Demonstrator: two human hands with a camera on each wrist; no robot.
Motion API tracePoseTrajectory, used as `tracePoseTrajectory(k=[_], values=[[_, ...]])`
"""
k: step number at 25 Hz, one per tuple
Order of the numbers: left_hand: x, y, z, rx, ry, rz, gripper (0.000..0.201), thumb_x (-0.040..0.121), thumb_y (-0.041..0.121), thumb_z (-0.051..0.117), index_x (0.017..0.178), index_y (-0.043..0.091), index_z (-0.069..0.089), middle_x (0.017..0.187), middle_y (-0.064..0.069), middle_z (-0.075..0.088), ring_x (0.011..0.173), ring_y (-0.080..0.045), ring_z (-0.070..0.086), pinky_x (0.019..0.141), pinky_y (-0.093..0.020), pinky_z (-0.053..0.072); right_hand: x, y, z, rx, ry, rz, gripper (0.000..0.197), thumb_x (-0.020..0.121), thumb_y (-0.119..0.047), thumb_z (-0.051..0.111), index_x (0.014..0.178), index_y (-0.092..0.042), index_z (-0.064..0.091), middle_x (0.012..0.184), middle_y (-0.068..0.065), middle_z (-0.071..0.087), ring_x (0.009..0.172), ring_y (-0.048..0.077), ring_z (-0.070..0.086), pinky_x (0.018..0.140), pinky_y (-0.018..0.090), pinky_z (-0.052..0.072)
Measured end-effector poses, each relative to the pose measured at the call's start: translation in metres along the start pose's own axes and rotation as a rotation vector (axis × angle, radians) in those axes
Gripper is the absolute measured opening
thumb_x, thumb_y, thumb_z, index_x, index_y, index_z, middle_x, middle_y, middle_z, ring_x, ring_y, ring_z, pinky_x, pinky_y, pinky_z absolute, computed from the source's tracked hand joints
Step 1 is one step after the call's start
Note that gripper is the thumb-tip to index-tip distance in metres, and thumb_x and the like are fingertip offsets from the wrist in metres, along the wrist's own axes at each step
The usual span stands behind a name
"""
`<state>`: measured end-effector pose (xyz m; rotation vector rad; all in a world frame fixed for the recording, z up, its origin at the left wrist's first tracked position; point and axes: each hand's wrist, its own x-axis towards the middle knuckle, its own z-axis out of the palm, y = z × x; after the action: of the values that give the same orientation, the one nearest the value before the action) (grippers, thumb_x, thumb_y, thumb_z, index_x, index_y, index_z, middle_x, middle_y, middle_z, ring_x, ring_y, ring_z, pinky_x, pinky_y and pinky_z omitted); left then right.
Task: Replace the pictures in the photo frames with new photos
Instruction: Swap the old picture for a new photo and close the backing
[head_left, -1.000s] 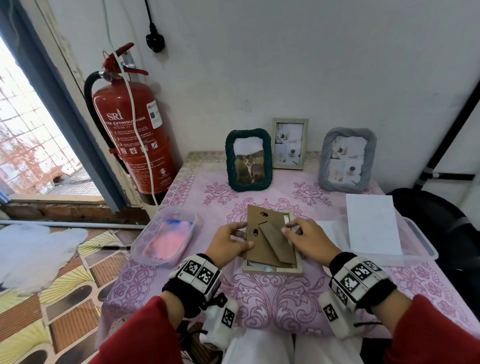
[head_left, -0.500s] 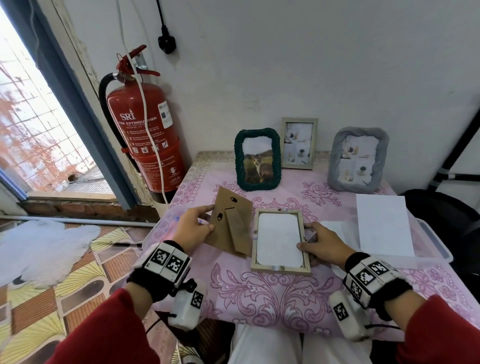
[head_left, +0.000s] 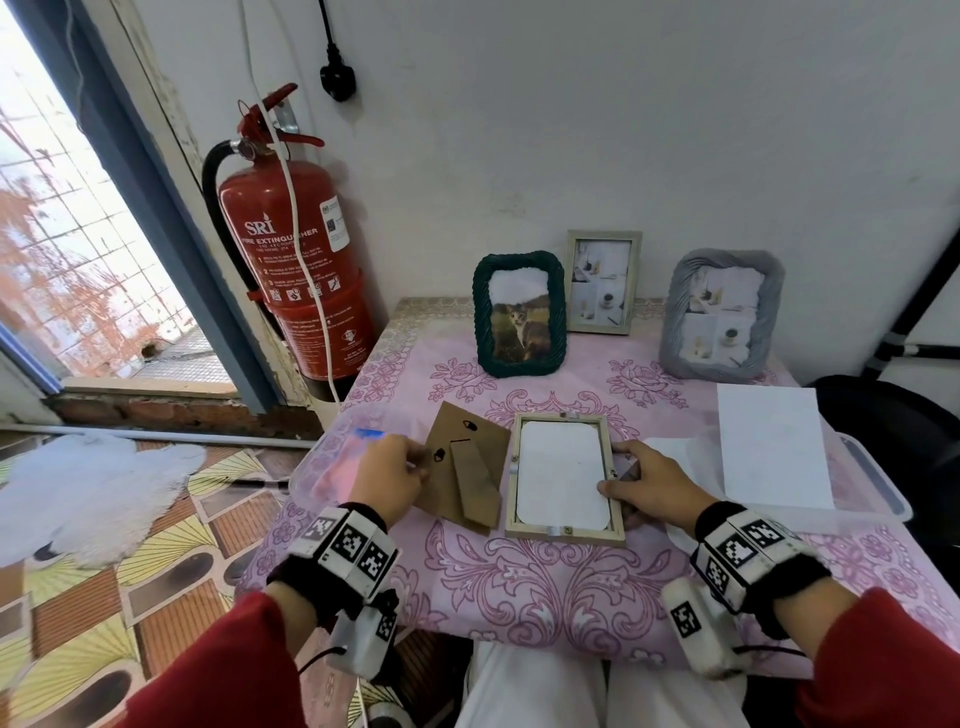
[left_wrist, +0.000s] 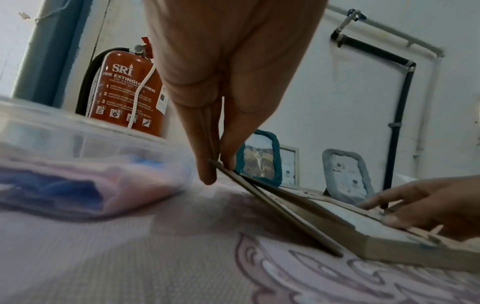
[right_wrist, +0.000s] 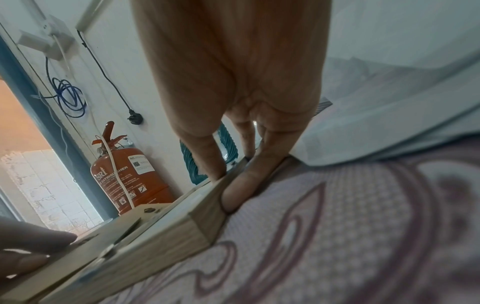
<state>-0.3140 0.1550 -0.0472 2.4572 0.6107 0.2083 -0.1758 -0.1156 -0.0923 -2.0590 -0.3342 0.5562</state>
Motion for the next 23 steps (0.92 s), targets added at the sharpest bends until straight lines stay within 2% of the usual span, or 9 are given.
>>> tracePoseTrajectory(k=[2,5,8,10,13,14,16,21,23], values=[[-0.005,-0.001,0.005,0.052,-0.014,0.013,0.029,0.086,0.001,0.052,0.109,0.004,0.068,0.106,-0.013,0.07,0.096,-0.024,0.063,0.079,-0.023,0.045,0.0,0.0,0.0,0.005,-0.002,-0.001,0.059,0.08,-0.008,0.069,0.132,-0.013,0.043,0.073,0.007,0.057,0.06,0.019,0.061,0.046,0.026,0.056],[-0.011,-0.002,0.014,0.083,-0.026,0.012,0.031,0.087,0.005,0.051,0.114,0.005,0.066,0.113,-0.014,0.068,0.105,-0.027,0.061,0.089,-0.027,0.045,0.0,-0.001,-0.001,0.005,0.004,0.003,0.059,0.08,-0.008,0.07,0.132,-0.013,0.043,0.073,0.007,0.057,0.059,0.019,0.062,0.047,0.028,0.057],[-0.013,0.002,0.023,0.099,-0.019,0.037,0.029,0.087,0.007,0.051,0.112,0.005,0.066,0.112,-0.014,0.067,0.105,-0.029,0.06,0.084,-0.027,0.044,-0.001,0.0,0.0,0.003,0.006,0.011,0.059,0.08,-0.008,0.07,0.132,-0.013,0.043,0.073,0.006,0.057,0.059,0.019,0.062,0.048,0.029,0.057],[-0.008,0.007,0.027,0.087,-0.083,0.086,0.034,0.09,0.013,0.053,0.123,0.008,0.059,0.124,-0.011,0.062,0.116,-0.026,0.056,0.095,-0.028,0.041,-0.001,-0.001,0.0,0.002,0.005,0.012,0.059,0.08,-0.008,0.07,0.132,-0.013,0.043,0.073,0.007,0.057,0.06,0.019,0.062,0.049,0.029,0.058],[0.001,0.012,0.035,0.171,-0.372,0.16,0.057,0.094,0.028,0.052,0.146,0.017,0.03,0.155,-0.008,0.023,0.144,-0.025,0.021,0.118,-0.035,0.02,-0.003,-0.002,0.0,0.001,0.005,0.012,0.059,0.08,-0.008,0.07,0.133,-0.013,0.042,0.074,0.006,0.057,0.061,0.02,0.061,0.051,0.03,0.058],[0.003,0.012,0.037,0.21,-0.446,0.168,0.061,0.095,0.032,0.05,0.148,0.02,0.023,0.158,-0.008,0.01,0.147,-0.026,0.009,0.12,-0.038,0.014,-0.004,-0.002,0.0,0.005,0.004,0.011,0.06,0.08,-0.008,0.07,0.133,-0.013,0.042,0.074,0.006,0.056,0.062,0.02,0.061,0.052,0.031,0.059],[0.007,0.009,0.04,0.225,-0.496,0.153,0.065,0.095,0.036,0.049,0.149,0.021,0.018,0.159,-0.007,0.001,0.147,-0.027,0.001,0.12,-0.039,0.009,-0.005,-0.002,0.0,0.007,0.0,0.008,0.06,0.081,-0.008,0.069,0.134,-0.013,0.042,0.075,0.007,0.056,0.063,0.02,0.061,0.057,0.035,0.059],[0.009,0.004,0.045,0.24,-0.428,0.144,0.065,0.092,0.04,0.052,0.147,0.02,0.025,0.158,-0.008,0.012,0.145,-0.027,0.012,0.119,-0.037,0.013,-0.005,-0.002,-0.001,0.019,-0.003,0.011,0.062,0.081,-0.009,0.07,0.135,-0.013,0.04,0.075,0.007,0.055,0.062,0.021,0.062,0.059,0.038,0.06],[0.016,0.01,0.045,0.213,-0.374,0.146,0.06,0.091,0.04,0.053,0.144,0.017,0.034,0.152,-0.011,0.03,0.139,-0.027,0.029,0.116,-0.039,0.025,-0.005,-0.002,0.0,0.024,-0.005,0.013,0.061,0.081,-0.009,0.069,0.135,-0.014,0.041,0.076,0.007,0.054,0.062,0.021,0.061,0.06,0.039,0.06]])
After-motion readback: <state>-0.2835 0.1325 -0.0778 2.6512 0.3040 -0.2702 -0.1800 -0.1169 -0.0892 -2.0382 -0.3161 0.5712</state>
